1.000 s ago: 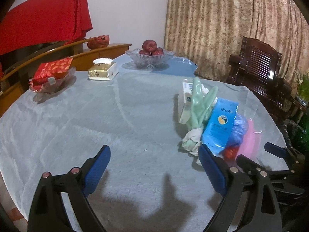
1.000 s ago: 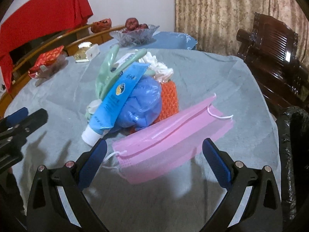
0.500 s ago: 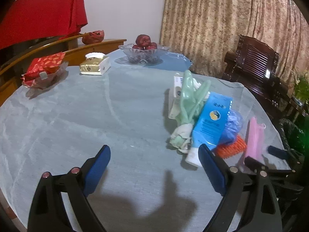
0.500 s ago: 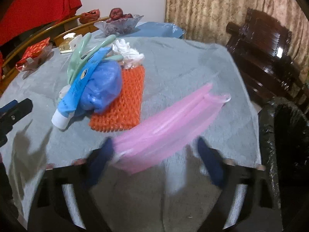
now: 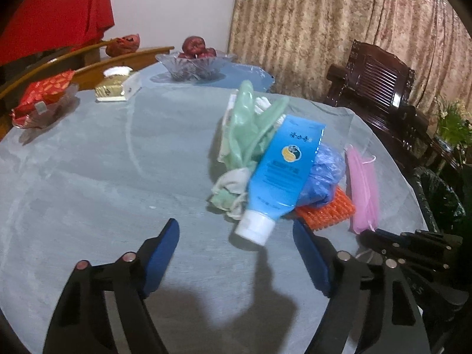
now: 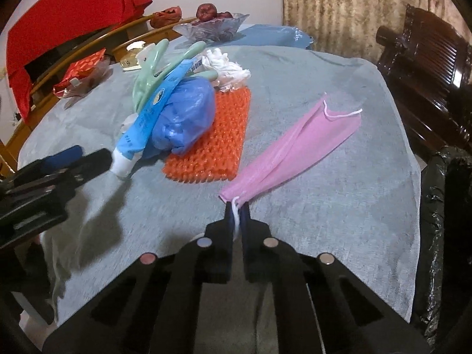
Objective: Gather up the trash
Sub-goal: 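Grasp the pink mask by its ear loop with the right gripper, then grasp the blue tube with the left gripper while the right gripper lifts the pink mask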
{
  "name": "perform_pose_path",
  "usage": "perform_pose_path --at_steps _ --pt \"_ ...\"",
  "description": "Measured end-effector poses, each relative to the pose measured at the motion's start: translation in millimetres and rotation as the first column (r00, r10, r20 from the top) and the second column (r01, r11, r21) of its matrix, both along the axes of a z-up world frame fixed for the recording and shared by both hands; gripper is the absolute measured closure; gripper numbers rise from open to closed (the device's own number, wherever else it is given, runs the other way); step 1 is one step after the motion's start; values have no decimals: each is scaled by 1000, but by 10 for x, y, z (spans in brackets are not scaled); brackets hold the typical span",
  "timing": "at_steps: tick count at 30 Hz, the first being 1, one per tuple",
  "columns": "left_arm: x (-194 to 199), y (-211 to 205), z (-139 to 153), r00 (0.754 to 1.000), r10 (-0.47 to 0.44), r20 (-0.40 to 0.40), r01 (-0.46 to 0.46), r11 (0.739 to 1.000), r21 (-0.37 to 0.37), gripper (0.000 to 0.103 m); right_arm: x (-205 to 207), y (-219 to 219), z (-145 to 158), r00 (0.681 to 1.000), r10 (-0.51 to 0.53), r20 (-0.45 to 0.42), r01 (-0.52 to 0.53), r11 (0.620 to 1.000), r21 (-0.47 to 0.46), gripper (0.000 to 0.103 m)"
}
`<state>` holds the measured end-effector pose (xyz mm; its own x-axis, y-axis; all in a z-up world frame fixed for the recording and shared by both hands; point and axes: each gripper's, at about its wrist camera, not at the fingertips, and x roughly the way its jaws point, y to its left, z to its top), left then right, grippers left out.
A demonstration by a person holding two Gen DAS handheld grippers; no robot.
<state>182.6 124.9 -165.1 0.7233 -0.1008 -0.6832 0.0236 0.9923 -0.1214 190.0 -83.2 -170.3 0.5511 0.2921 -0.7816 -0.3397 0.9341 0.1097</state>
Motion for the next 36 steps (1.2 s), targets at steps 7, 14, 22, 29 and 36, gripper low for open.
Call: perform_pose_path --at_steps 7,14,22,29,36 --pt "160 -130 -161 996 -37 -81 32 998 -54 69 -81 -102 46 1000 24 3 -23 999 -28 101" --pt "-4 -234 -164 992 -51 -113 42 996 -78 72 -155 -289 36 1000 -2 -7 1 999 -43 101" --pt "-117 -389 -147 990 -85 -117 77 995 -66 52 -241 -433 89 999 -34 -1 34 999 -11 64" --pt "8 -422 -110 990 -106 -95 102 994 -46 46 -190 -445 183 997 -74 29 75 997 -6 52" --pt "66 -445 -237 983 -134 -124 126 989 -74 69 19 -460 120 989 -151 11 151 989 -9 32"
